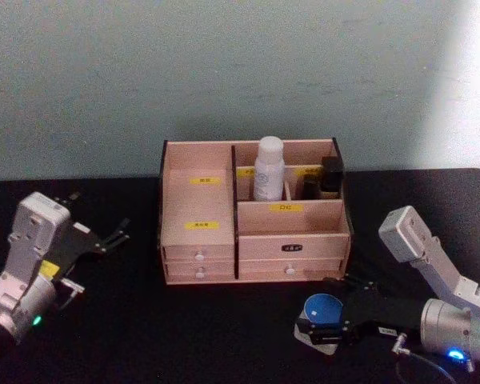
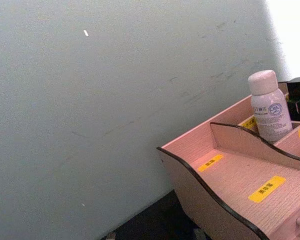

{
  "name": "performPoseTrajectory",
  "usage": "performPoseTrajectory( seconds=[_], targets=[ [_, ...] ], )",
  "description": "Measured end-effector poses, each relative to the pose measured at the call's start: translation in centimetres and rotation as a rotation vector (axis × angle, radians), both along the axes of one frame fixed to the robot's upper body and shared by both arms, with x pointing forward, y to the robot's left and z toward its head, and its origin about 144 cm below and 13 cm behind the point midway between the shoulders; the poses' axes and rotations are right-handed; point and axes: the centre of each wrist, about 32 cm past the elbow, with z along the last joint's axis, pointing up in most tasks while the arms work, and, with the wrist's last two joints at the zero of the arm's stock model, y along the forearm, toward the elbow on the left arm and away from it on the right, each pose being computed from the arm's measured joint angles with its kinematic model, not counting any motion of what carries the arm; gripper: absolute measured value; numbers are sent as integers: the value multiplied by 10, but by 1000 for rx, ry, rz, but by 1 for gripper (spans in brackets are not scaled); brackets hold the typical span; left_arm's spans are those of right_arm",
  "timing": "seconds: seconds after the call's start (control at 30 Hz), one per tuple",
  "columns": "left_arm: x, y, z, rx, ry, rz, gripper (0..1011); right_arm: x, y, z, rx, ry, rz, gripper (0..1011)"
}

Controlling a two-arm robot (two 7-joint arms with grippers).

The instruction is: Pick up the facial cleanser and watermelon frost from the table and place them into the tiered storage box.

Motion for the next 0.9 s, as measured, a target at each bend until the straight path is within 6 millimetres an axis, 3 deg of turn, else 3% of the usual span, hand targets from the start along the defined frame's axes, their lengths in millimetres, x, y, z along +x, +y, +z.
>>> performPoseTrajectory(
  seconds=[0.9],
  targets=[
    [0,0,0,0,0,0,1001,6,1,-7,-57,24,-5,1003]
  ],
)
